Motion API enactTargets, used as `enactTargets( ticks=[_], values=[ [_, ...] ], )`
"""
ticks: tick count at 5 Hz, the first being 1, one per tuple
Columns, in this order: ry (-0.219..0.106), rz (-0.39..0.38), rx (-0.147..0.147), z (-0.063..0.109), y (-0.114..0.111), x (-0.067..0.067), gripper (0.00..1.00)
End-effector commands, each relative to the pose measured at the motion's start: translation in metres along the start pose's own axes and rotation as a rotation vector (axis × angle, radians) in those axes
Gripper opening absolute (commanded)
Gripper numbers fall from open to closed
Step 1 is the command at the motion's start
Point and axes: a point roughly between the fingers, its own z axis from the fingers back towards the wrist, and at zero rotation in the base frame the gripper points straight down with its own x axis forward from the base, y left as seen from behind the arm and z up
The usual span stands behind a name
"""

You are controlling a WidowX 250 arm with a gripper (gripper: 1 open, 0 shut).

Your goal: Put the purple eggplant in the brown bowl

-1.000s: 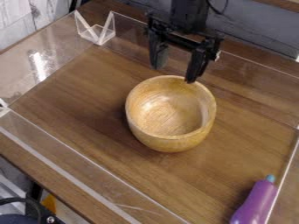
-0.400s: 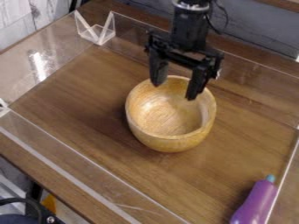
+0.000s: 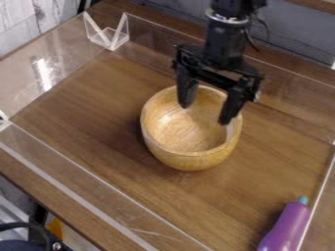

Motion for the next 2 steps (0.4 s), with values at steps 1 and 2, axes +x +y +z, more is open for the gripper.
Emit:
enactTargets(
  ticks=[1, 2],
  values=[
    [-0.064, -0.024, -0.008, 0.0169, -0.014, -0.006, 1.0],
    [-0.06, -0.029, -0.01, 0.0136, -0.0176, -0.009, 1.0]
  ],
)
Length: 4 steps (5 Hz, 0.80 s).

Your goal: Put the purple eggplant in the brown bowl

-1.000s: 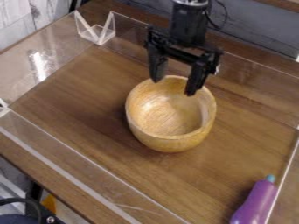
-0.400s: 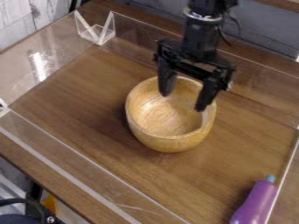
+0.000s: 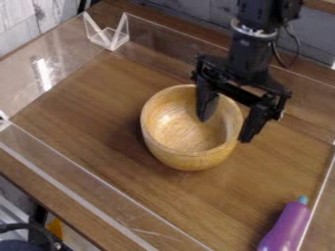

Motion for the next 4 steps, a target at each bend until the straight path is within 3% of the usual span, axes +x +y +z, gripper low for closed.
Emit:
enactTargets(
  ticks=[1, 4],
  values=[
    [-0.077, -0.036, -0.012, 0.016, -0.018, -0.011, 1.0],
    [-0.117, -0.152, -0.039, 0.002, -0.072, -0.032, 1.0]
  ],
)
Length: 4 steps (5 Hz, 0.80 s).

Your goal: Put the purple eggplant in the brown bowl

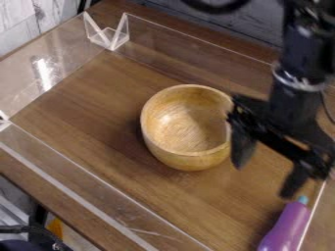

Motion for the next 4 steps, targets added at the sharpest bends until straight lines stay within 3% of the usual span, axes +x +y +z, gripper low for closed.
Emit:
enactTargets(
  ticks=[1, 4],
  values=[
    [-0.045, -0.005, -0.028, 0.002, -0.016, 0.001, 1.0],
    [-0.058, -0.026, -0.035, -0.012, -0.021, -0.001, 1.0]
  ],
)
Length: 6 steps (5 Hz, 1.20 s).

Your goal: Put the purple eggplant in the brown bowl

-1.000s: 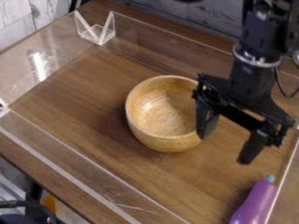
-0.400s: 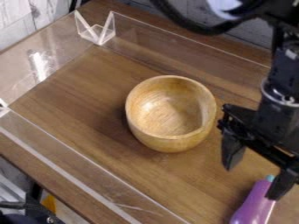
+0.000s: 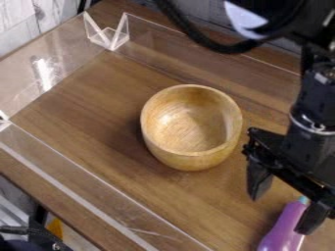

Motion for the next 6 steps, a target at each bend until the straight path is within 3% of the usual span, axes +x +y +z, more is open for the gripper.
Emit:
enactTargets(
  ticks=[1, 3, 6],
  values=[
    [-0.025, -0.013, -0.017, 0.004, -0.003, 0.003, 1.0],
    [-0.023, -0.018, -0.03, -0.001, 0.001, 0.007, 1.0],
    [0.009, -0.012, -0.028, -0.03, 0.003, 0.008, 1.0]
  ],
)
